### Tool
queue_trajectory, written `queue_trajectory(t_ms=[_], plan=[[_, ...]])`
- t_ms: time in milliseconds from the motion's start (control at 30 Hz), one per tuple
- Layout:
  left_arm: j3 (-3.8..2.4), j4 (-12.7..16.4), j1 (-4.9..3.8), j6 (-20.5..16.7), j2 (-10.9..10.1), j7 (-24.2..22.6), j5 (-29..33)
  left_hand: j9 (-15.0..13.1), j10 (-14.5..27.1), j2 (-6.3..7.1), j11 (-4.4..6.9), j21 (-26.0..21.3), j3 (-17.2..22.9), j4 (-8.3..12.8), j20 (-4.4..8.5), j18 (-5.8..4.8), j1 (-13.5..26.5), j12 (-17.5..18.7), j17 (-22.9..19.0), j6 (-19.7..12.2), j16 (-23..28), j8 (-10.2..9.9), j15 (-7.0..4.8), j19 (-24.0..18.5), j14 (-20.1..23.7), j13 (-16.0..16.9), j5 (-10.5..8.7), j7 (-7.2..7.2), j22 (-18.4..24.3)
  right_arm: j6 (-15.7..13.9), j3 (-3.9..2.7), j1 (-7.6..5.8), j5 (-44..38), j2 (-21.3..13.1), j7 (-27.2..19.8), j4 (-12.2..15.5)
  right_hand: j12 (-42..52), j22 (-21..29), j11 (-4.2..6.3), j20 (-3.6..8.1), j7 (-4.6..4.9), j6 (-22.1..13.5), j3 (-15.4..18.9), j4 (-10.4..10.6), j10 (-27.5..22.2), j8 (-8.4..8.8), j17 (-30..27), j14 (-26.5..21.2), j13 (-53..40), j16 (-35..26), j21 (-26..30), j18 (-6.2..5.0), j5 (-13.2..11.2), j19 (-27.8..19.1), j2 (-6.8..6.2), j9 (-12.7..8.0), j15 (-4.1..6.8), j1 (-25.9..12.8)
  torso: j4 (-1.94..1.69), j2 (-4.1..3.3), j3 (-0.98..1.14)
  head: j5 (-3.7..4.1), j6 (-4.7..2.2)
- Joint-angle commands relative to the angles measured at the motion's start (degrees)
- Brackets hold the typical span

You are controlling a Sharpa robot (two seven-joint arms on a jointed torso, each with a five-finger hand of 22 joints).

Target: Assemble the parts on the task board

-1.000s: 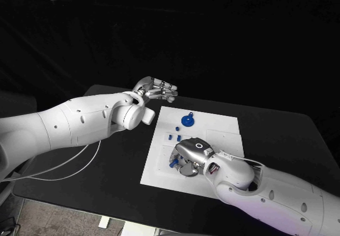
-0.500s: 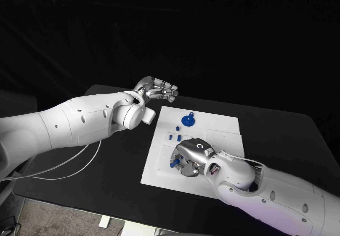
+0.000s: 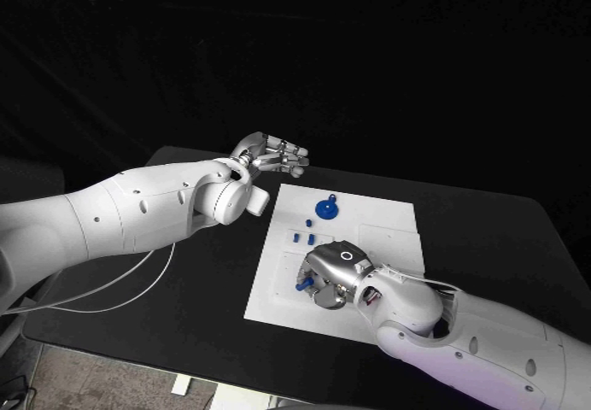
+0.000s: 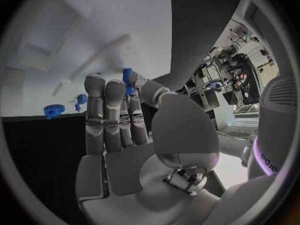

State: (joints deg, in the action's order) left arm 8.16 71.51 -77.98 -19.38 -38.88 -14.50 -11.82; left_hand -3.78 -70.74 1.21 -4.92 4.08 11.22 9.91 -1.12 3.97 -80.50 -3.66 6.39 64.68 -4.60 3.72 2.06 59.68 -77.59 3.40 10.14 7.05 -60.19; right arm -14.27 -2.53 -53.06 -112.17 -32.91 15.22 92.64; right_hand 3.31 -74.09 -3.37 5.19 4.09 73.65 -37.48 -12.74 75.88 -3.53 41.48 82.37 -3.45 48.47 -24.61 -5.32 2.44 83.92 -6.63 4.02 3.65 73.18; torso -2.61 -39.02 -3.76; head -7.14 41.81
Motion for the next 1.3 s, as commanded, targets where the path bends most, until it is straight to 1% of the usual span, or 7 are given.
queue_trajectory(t_ms=[33,333,633,833,900,1133,1300], plan=[[-0.04,0.1,-0.11,0.7,0.0,-0.3,0.3,0.1,0.2,-0.38,0.04,-0.1,0.0,-0.5,-0.01,-0.30,0.1,0.2,0.0,-0.5,0.4,-0.1,0.24,0.5,0.0,-0.1,0.26,0.03,0.1,1.8,0.09,0.15,-2.1,-0.2,1.6,0.4,0.2,-0.1,2.58,0.42,-0.03,0.4,-0.4,0.0,3.6,-0.17,0.1,0.0,-0.1,-0.2,-0.4,-0.76,0.3,2.5,0.42,0.1,0.55,-0.2,0.04,0.01,0.02,-0.06,-0.01],[-0.04,0.1,-0.11,0.8,0.0,-0.2,0.3,0.1,0.3,-0.37,0.03,-0.1,0.0,-0.6,-0.04,-0.30,0.2,0.2,0.0,-0.6,0.4,-0.1,0.27,0.5,0.0,-0.1,0.25,0.03,0.3,2.7,0.08,0.14,-2.2,0.1,1.5,0.9,0.2,-0.1,2.58,0.42,-0.03,0.4,-0.4,0.0,3.6,-0.17,0.1,0.0,-0.1,-0.2,-0.4,-0.76,0.3,2.5,0.42,0.1,0.55,-0.2,0.02,0.02,0.00,-0.02,0.10],[-0.04,0.1,-0.11,0.8,0.1,-0.2,0.3,0.1,0.3,-0.37,0.03,-0.1,0.1,-0.7,-0.05,-0.30,0.3,0.2,0.0,-0.6,0.4,-0.1,0.27,0.5,0.0,-0.1,0.24,0.03,0.4,4.4,0.08,-0.04,-2.2,1.3,1.6,0.2,0.2,-0.1,2.50,0.36,0.06,0.1,-0.3,0.2,3.4,-0.15,0.2,-0.2,-0.1,-0.4,0.1,-0.74,0.3,2.3,0.55,0.1,0.47,-0.2,0.05,0.01,-0.03,0.03,0.11],[-0.04,0.1,-0.12,0.8,0.2,-0.1,0.4,0.1,0.3,-0.37,0.03,-0.1,0.1,-0.7,-0.05,-0.30,0.3,0.2,0.0,-0.6,0.4,-0.1,0.27,0.5,0.0,-0.1,0.24,0.03,0.4,4.1,0.08,-0.19,-1.8,2.2,1.1,-0.1,0.1,-0.2,2.26,0.27,0.25,-0.5,-0.6,0.6,2.5,-0.12,0.2,-0.3,-0.1,-0.4,0.4,-0.76,0.3,2.3,0.67,0.0,0.34,-0.3,-0.06,0.01,-0.04,0.05,0.24],[-0.04,0.1,-0.12,0.8,0.2,-0.1,0.4,0.1,0.3,-0.37,0.03,-0.1,0.1,-0.7,-0.05,-0.30,0.3,0.2,0.0,-0.6,0.4,-0.1,0.27,0.5,0.0,-0.1,0.24,0.03,0.4,4.1,0.08,-0.21,-1.6,2.5,1.0,-0.2,0.2,-0.2,2.24,0.24,0.27,-0.6,-0.7,0.6,2.5,-0.15,0.2,-0.3,-0.1,-0.4,0.3,-0.77,0.3,2.3,0.64,0.0,0.33,-0.4,-0.05,0.00,-0.01,0.06,0.28],[-0.04,0.1,-0.12,0.9,0.2,0.0,0.4,0.1,0.3,-0.37,0.03,-0.1,0.1,-0.7,-0.05,-0.30,0.3,0.2,0.0,-0.6,0.4,-0.1,0.27,0.5,0.0,-0.1,0.24,0.03,0.4,4.1,0.09,-0.24,-1.3,2.8,0.8,-0.3,0.2,-0.3,2.19,0.19,0.30,-0.7,-0.7,0.7,2.3,-0.16,0.3,-0.3,-0.1,-0.3,0.4,-0.83,0.3,2.4,0.48,0.1,0.29,-0.4,0.01,0.02,-0.06,-0.05,0.33],[-0.04,0.1,-0.12,1.0,0.3,0.0,0.4,0.1,0.3,-0.37,0.03,-0.1,0.1,-0.7,-0.05,-0.30,0.3,0.2,0.0,-0.6,0.4,-0.1,0.27,0.5,0.0,-0.1,0.24,0.03,0.4,4.0,0.09,-0.24,-0.9,2.8,0.6,-0.4,0.1,-0.3,2.10,0.14,0.40,-1.0,-0.7,0.7,1.9,-0.12,0.3,-0.3,-0.1,-0.3,0.4,-0.85,0.3,2.4,0.19,0.0,0.22,-0.5,0.05,0.00,0.03,-0.08,0.25]])
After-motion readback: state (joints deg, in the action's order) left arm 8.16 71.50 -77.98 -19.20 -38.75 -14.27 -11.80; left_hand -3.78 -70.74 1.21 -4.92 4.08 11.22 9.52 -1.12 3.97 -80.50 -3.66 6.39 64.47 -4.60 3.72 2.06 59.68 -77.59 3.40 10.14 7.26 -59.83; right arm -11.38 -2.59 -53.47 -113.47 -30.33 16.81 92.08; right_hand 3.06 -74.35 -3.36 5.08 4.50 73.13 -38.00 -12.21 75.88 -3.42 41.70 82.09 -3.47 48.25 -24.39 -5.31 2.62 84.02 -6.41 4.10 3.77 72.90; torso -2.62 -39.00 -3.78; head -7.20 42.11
